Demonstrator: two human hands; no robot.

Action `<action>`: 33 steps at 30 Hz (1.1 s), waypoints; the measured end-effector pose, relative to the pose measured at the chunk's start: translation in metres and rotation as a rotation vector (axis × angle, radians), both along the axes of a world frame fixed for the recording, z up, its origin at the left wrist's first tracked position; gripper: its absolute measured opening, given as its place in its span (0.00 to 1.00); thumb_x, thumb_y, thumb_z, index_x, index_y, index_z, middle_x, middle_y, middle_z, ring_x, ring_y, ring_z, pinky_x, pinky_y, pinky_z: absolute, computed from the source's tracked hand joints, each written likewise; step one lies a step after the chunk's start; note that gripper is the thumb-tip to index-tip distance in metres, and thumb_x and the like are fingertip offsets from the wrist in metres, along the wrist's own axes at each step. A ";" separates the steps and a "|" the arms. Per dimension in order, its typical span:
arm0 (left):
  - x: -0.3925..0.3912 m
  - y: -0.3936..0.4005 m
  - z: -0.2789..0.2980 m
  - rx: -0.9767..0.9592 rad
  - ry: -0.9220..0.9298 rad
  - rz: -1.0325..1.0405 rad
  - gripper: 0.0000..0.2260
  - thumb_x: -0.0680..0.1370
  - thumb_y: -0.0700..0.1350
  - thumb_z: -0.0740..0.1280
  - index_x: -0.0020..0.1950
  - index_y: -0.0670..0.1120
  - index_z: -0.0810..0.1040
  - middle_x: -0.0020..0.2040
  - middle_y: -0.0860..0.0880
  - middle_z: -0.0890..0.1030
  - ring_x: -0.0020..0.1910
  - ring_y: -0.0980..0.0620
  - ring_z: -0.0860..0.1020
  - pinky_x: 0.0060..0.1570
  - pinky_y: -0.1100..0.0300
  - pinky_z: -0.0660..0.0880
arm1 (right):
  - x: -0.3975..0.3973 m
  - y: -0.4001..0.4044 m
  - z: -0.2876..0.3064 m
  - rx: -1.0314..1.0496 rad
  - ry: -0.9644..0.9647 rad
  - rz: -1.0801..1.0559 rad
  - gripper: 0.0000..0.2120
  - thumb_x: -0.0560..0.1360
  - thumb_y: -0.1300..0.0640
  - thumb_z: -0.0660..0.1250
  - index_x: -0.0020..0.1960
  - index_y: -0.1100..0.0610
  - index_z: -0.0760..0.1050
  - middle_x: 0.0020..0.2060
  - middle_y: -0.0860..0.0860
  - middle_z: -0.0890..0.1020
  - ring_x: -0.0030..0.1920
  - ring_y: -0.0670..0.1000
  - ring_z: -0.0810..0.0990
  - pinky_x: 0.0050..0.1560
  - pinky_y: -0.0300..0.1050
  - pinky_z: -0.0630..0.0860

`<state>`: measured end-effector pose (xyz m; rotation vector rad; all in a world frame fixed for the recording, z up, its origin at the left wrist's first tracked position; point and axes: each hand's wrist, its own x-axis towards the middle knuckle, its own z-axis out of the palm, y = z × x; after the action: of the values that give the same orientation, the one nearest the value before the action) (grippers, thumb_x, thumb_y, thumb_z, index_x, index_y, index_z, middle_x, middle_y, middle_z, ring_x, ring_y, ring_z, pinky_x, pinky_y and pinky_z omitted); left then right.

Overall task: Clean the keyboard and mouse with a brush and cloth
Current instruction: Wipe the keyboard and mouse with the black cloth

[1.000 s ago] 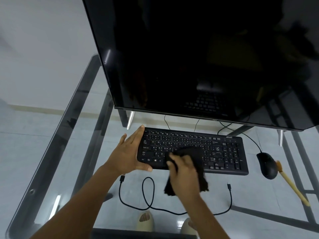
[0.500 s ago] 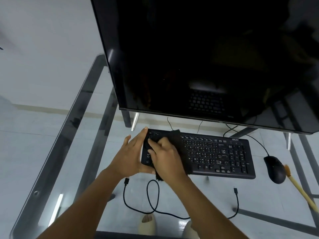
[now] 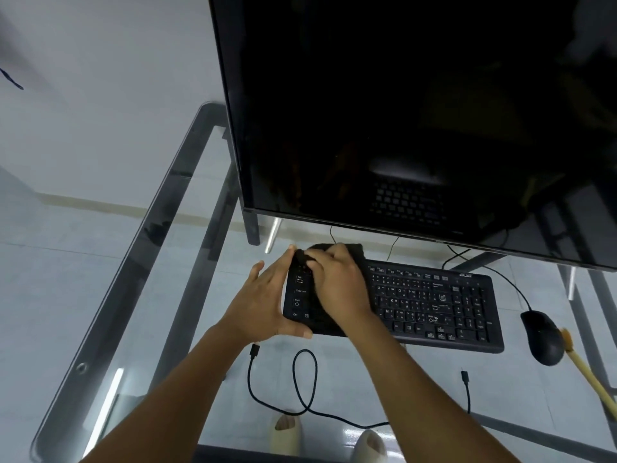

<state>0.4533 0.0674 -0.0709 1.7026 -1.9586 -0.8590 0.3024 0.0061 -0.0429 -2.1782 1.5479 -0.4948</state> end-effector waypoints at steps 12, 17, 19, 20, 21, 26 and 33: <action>0.003 -0.001 0.003 0.028 0.010 -0.024 0.64 0.57 0.69 0.74 0.77 0.50 0.36 0.76 0.56 0.57 0.74 0.64 0.52 0.73 0.59 0.37 | 0.003 0.034 -0.007 -0.041 0.051 0.242 0.12 0.74 0.64 0.65 0.55 0.55 0.81 0.44 0.57 0.77 0.43 0.57 0.75 0.44 0.51 0.75; 0.003 0.000 -0.004 -0.013 -0.082 -0.058 0.65 0.55 0.74 0.71 0.78 0.46 0.38 0.78 0.52 0.55 0.76 0.57 0.53 0.75 0.52 0.42 | -0.029 0.060 -0.012 0.071 0.024 0.376 0.11 0.76 0.54 0.64 0.56 0.55 0.79 0.44 0.48 0.75 0.45 0.49 0.75 0.45 0.45 0.75; 0.004 -0.001 -0.003 0.013 -0.061 -0.057 0.66 0.55 0.74 0.71 0.77 0.48 0.37 0.77 0.52 0.57 0.76 0.56 0.53 0.74 0.54 0.39 | -0.022 0.041 -0.009 0.049 0.018 0.364 0.11 0.78 0.56 0.64 0.58 0.53 0.80 0.45 0.50 0.75 0.46 0.48 0.75 0.45 0.43 0.75; 0.004 -0.001 -0.002 0.023 -0.050 -0.059 0.65 0.55 0.74 0.71 0.77 0.49 0.37 0.77 0.52 0.58 0.76 0.56 0.54 0.73 0.56 0.38 | -0.017 0.033 -0.006 0.049 -0.013 0.310 0.11 0.78 0.57 0.64 0.59 0.52 0.80 0.45 0.50 0.74 0.45 0.48 0.75 0.43 0.42 0.74; 0.004 -0.001 -0.001 0.027 -0.038 -0.058 0.65 0.55 0.74 0.71 0.77 0.49 0.36 0.77 0.52 0.59 0.75 0.56 0.55 0.73 0.56 0.37 | -0.012 0.029 -0.003 0.039 -0.061 0.259 0.11 0.78 0.57 0.65 0.59 0.51 0.80 0.44 0.50 0.73 0.44 0.48 0.74 0.41 0.42 0.74; 0.006 0.000 -0.006 -0.012 -0.075 -0.075 0.66 0.55 0.74 0.72 0.77 0.48 0.36 0.78 0.52 0.56 0.76 0.56 0.53 0.74 0.52 0.41 | -0.022 0.067 -0.010 0.087 -0.036 0.322 0.09 0.75 0.58 0.65 0.55 0.52 0.78 0.44 0.51 0.73 0.44 0.52 0.74 0.41 0.45 0.76; 0.007 -0.003 0.000 0.060 -0.025 -0.083 0.63 0.57 0.74 0.70 0.77 0.51 0.36 0.78 0.55 0.52 0.74 0.63 0.48 0.71 0.57 0.34 | -0.128 0.080 -0.006 0.101 -0.047 0.049 0.15 0.70 0.65 0.75 0.53 0.50 0.83 0.42 0.45 0.72 0.39 0.42 0.72 0.41 0.25 0.69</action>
<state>0.4601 0.0644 -0.0705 1.6835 -2.0518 -0.9394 0.1745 0.0860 -0.0494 -2.1077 1.4598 -0.4397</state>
